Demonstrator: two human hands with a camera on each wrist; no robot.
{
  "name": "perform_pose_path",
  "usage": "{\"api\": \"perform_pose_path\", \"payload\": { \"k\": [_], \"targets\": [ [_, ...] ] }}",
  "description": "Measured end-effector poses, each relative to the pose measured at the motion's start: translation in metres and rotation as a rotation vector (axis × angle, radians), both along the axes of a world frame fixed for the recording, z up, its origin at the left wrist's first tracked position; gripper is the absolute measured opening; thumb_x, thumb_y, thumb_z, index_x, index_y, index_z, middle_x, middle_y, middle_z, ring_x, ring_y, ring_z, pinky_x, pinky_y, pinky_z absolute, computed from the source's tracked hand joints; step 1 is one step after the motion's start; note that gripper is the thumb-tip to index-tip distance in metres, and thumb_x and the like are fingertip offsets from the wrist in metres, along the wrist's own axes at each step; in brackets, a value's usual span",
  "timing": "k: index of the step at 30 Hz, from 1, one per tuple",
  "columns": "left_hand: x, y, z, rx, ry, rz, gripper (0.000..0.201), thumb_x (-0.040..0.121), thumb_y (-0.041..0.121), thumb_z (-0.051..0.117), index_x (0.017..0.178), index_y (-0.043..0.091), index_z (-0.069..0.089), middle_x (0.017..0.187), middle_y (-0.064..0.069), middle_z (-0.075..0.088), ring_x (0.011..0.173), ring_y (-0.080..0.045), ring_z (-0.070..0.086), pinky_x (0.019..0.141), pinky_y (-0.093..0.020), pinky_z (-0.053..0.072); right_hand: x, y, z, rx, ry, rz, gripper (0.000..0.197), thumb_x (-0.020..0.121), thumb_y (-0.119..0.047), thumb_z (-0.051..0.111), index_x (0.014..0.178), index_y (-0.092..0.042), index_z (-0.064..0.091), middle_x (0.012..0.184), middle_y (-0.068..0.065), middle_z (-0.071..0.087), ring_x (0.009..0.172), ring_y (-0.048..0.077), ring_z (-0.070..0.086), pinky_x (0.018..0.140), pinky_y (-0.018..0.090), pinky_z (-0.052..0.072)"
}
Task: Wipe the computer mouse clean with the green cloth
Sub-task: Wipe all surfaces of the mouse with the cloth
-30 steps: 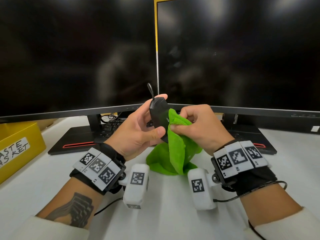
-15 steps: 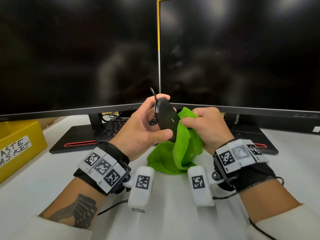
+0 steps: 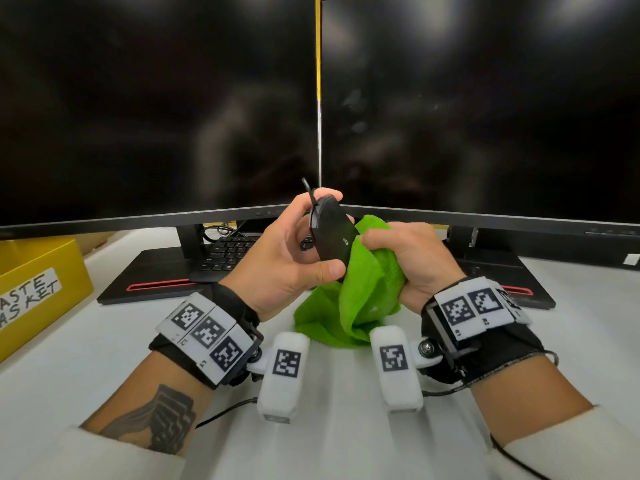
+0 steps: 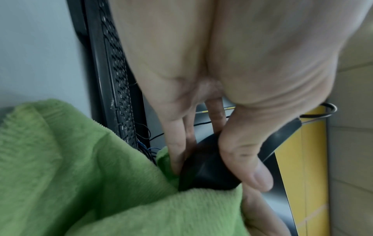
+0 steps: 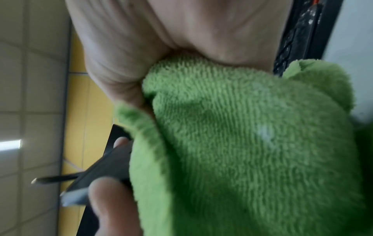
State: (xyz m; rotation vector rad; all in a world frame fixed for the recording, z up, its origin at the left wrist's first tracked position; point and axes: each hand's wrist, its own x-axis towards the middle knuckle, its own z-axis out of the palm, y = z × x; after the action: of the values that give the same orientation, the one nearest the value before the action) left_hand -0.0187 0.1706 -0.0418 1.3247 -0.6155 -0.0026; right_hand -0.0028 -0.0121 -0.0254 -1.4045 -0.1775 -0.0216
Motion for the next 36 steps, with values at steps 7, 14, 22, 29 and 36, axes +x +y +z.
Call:
{"api": "perform_pose_path", "payload": {
  "k": [7, 14, 22, 29, 36],
  "targets": [
    [0.000, 0.001, 0.001, 0.016, -0.036, 0.087, 0.087, 0.070, -0.002, 0.081, 0.147, 0.019, 0.045, 0.139, -0.027, 0.054, 0.119, -0.041, 0.060, 0.108, -0.074, 0.039, -0.012, 0.003, 0.002, 0.014, 0.095, 0.148, 0.069, 0.055, -0.005, 0.080, 0.115, 0.022, 0.060, 0.095, 0.028, 0.066, 0.083, 0.038, 0.068, 0.090, 0.060, 0.058],
    [0.001, 0.001, 0.000, 0.031, -0.039, 0.054, 0.091, 0.071, 0.002, 0.088, 0.149, 0.017, 0.043, 0.139, -0.021, 0.056, 0.120, -0.041, 0.057, 0.111, -0.073, 0.036, -0.008, 0.006, 0.001, 0.047, 0.139, 0.071, 0.062, 0.045, -0.006, 0.082, 0.104, 0.013, 0.072, 0.100, 0.032, 0.075, 0.089, 0.046, 0.075, 0.089, 0.065, 0.059],
    [0.001, -0.002, -0.001, -0.005, -0.034, -0.009, 0.097, 0.069, 0.011, 0.094, 0.150, 0.016, 0.041, 0.139, -0.020, 0.055, 0.123, -0.041, 0.055, 0.111, -0.071, 0.036, -0.004, 0.003, 0.003, 0.201, 0.162, -0.018, 0.081, 0.038, -0.014, 0.084, 0.113, 0.011, 0.070, 0.113, 0.035, 0.072, 0.103, 0.052, 0.072, 0.088, 0.075, 0.054],
    [0.002, 0.006, 0.000, -0.090, -0.045, 0.045, 0.100, 0.068, 0.017, 0.095, 0.152, 0.020, 0.040, 0.142, -0.021, 0.055, 0.124, -0.042, 0.054, 0.100, -0.052, 0.055, -0.013, 0.009, 0.000, -0.026, 0.104, 0.159, 0.060, 0.055, -0.006, 0.084, 0.107, 0.017, 0.066, 0.089, 0.027, 0.070, 0.078, 0.036, 0.070, 0.082, 0.052, 0.060],
    [0.004, 0.000, -0.007, -0.100, -0.021, -0.146, 0.096, 0.074, 0.005, 0.088, 0.154, 0.017, 0.038, 0.140, -0.017, 0.057, 0.126, -0.039, 0.058, 0.100, -0.056, 0.055, 0.011, -0.002, -0.005, 0.206, 0.130, -0.040, 0.076, 0.037, -0.018, 0.092, 0.104, 0.013, 0.071, 0.109, 0.033, 0.074, 0.102, 0.050, 0.073, 0.088, 0.072, 0.057]
  ]
}}
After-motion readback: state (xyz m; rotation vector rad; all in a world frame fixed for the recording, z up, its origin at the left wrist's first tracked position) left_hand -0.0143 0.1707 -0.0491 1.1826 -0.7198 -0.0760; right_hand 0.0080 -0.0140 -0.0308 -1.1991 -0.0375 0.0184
